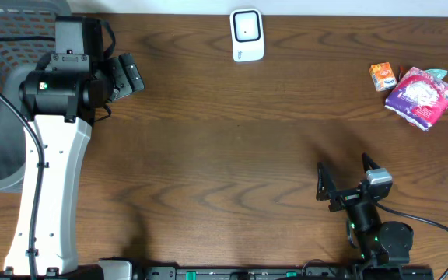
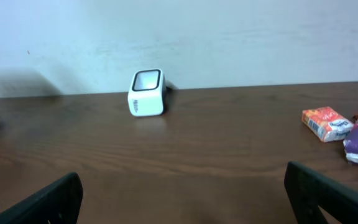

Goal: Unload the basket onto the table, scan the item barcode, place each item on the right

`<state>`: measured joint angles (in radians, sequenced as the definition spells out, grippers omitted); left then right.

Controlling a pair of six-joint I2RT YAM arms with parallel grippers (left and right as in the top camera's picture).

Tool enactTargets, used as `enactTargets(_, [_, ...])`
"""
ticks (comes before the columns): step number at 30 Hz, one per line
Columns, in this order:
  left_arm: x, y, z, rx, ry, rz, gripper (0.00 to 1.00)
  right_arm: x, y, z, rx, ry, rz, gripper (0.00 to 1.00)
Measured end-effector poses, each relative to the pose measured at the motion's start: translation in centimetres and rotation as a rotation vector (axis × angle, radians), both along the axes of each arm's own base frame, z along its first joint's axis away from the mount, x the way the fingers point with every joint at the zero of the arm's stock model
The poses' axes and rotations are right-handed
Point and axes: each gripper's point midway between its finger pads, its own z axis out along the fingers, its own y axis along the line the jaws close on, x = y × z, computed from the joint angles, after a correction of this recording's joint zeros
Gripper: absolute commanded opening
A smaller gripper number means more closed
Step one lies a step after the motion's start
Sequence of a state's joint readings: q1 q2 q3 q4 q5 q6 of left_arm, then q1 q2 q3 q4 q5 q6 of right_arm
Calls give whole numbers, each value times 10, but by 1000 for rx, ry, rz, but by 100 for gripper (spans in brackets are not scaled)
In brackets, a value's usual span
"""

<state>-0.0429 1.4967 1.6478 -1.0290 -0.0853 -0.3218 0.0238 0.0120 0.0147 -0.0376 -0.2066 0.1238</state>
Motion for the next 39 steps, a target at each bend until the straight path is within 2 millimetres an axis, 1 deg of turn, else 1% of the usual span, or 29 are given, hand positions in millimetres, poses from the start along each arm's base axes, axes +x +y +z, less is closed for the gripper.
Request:
enactTargets(5, [0, 0, 0, 0, 0, 0, 98, 0, 0, -7, -5, 24, -2, 99])
enactTargets(39, [0, 0, 0, 0, 0, 0, 98, 0, -1, -7, -15, 22, -5, 99])
